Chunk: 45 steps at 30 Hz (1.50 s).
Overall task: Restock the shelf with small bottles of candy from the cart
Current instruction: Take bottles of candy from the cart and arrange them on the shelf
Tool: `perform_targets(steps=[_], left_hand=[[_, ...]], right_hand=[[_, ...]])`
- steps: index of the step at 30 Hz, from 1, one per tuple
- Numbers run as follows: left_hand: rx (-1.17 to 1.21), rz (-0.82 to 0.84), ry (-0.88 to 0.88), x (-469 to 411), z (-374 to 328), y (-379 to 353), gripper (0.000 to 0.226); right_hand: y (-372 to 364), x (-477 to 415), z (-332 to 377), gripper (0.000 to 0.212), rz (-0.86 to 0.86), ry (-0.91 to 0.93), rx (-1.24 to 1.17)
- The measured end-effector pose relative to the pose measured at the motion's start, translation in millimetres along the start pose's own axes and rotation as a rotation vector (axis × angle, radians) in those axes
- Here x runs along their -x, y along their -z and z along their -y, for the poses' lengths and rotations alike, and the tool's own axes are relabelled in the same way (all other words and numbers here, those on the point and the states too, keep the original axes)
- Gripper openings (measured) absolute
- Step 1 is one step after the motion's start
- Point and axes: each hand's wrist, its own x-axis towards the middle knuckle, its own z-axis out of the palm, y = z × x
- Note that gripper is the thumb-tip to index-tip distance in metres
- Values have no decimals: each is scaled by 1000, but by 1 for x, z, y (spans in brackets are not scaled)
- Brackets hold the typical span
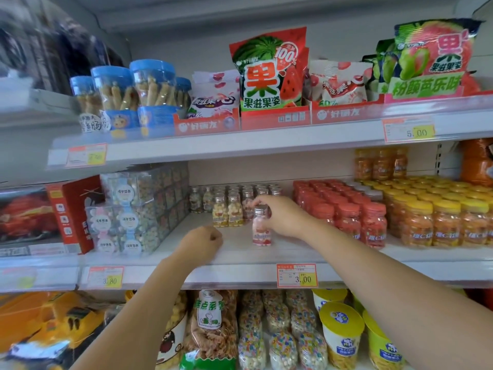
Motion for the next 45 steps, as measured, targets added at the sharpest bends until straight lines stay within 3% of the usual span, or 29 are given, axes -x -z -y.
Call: perform_targets(steps=[6,13,24,29,33,36,38,40,45], left_hand=[[-106,-161,28,-5,11,-15,30],[-101,-212,-28,-7,16,-17,34],[-84,-237,-50,-5,17,-19,36],[-67,-310,-58,-2,15,-20,34],[-43,-384,-88,7,13,-23,32],[106,-551,-264,33,-3,-33,29],[191,-633,-395,64,-20,-54,24],[266,-581,-450,100,-39,-84,22],[316,-37,-454,185,-70,-195,46]], right_hand=[[-28,-29,-14,58,-207,-200,-133],[-54,-73,-29,36,-272,-431,-164],[-67,-85,-31,26,-234,-473,21],[-60,-72,-24,37,-212,-434,-55],[-35,-26,0,22,-285,-252,-62],[-15,41,12,8,-342,-65,-113],[-7,92,5,10,-308,-12,-104],[-5,141,-13,21,-217,-43,-56],[-38,252,-101,42,104,-331,-5]])
